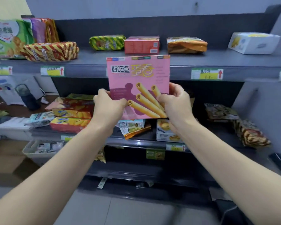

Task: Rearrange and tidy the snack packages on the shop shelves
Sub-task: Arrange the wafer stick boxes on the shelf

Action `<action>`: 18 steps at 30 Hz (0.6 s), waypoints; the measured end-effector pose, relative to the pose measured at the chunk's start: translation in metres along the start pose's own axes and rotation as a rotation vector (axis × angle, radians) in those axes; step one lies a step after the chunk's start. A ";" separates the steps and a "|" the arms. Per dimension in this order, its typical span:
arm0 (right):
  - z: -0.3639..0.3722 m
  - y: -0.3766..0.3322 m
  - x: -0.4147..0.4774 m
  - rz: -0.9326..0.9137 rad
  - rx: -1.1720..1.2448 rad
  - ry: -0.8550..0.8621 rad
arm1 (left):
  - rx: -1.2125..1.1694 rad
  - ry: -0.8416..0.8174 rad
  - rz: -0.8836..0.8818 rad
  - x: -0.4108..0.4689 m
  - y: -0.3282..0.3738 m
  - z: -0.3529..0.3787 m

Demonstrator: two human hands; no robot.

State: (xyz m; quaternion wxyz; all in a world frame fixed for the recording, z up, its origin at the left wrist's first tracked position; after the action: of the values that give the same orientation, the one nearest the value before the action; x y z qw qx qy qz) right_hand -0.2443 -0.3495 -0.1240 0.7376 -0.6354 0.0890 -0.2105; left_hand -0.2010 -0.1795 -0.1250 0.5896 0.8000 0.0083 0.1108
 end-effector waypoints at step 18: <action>-0.143 0.105 0.109 0.215 -0.197 0.201 | -0.021 -0.393 -0.141 0.050 -0.072 0.223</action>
State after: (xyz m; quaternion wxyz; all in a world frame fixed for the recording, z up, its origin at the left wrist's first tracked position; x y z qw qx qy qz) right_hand -0.1826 -0.5132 -0.2370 0.6775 -0.6672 0.2498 -0.1832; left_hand -0.1023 -0.3599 -0.2474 0.5946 0.7974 -0.0522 -0.0887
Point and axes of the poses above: each hand's wrist, its own x-axis towards the middle knuckle, its own z-axis out of the palm, y = z × x, the point moved 3 cm from there along x, towards the middle knuckle, and after that the axes turned 1 degree about x, right-handed, at the moved point
